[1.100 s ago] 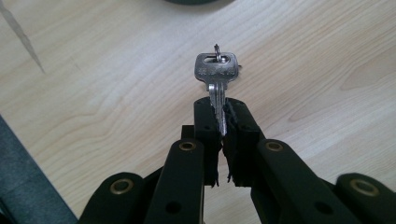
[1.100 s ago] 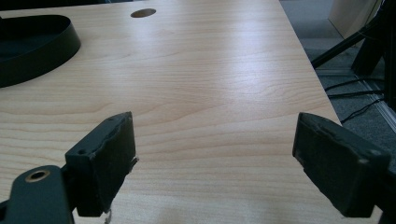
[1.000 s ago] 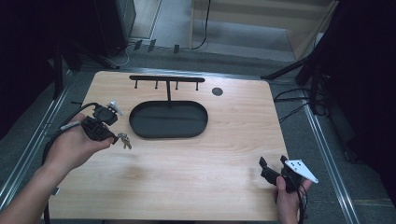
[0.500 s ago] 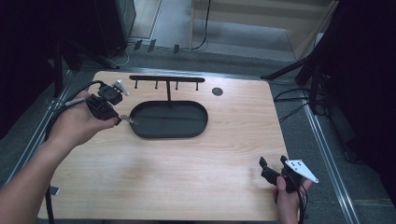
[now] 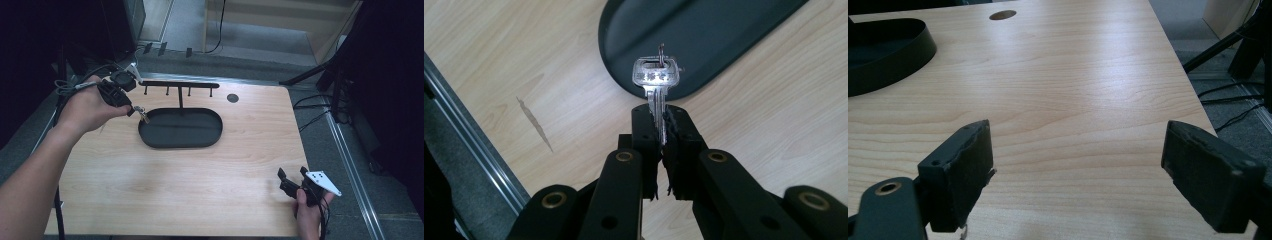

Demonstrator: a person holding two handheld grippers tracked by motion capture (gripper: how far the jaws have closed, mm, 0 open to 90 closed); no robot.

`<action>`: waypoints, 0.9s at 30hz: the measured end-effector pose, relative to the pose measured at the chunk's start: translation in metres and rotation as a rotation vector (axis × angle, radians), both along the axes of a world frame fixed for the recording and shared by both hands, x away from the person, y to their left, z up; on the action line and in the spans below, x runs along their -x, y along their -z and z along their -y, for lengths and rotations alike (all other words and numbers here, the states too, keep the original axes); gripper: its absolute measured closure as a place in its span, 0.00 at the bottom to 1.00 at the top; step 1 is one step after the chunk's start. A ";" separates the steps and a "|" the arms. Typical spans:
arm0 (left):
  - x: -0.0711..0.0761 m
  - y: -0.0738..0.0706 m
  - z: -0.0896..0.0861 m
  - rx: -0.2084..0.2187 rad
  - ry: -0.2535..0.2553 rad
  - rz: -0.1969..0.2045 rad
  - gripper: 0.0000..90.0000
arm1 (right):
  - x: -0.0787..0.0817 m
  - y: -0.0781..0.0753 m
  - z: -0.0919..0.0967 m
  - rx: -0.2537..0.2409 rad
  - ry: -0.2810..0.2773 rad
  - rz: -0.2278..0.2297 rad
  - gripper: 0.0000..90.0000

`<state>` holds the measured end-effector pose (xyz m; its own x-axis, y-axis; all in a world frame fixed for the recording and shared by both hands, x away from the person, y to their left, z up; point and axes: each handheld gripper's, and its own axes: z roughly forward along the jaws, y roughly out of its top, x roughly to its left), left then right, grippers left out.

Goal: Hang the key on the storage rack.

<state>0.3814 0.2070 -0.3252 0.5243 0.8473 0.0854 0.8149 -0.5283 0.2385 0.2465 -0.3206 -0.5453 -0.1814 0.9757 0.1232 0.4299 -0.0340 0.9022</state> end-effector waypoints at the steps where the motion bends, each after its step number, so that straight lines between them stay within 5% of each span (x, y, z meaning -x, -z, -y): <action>1: -0.003 -0.001 0.000 -0.002 -0.003 0.001 0.95 | 0.000 0.000 0.000 0.001 0.000 0.001 0.15; 13: -0.024 -0.009 0.000 0.030 -0.026 0.027 0.95 | 0.000 0.000 0.000 -0.007 0.002 -0.002 0.15; 27: -0.035 -0.015 0.001 0.014 -0.048 0.037 0.95 | 0.000 0.000 0.001 -0.012 0.005 0.001 0.15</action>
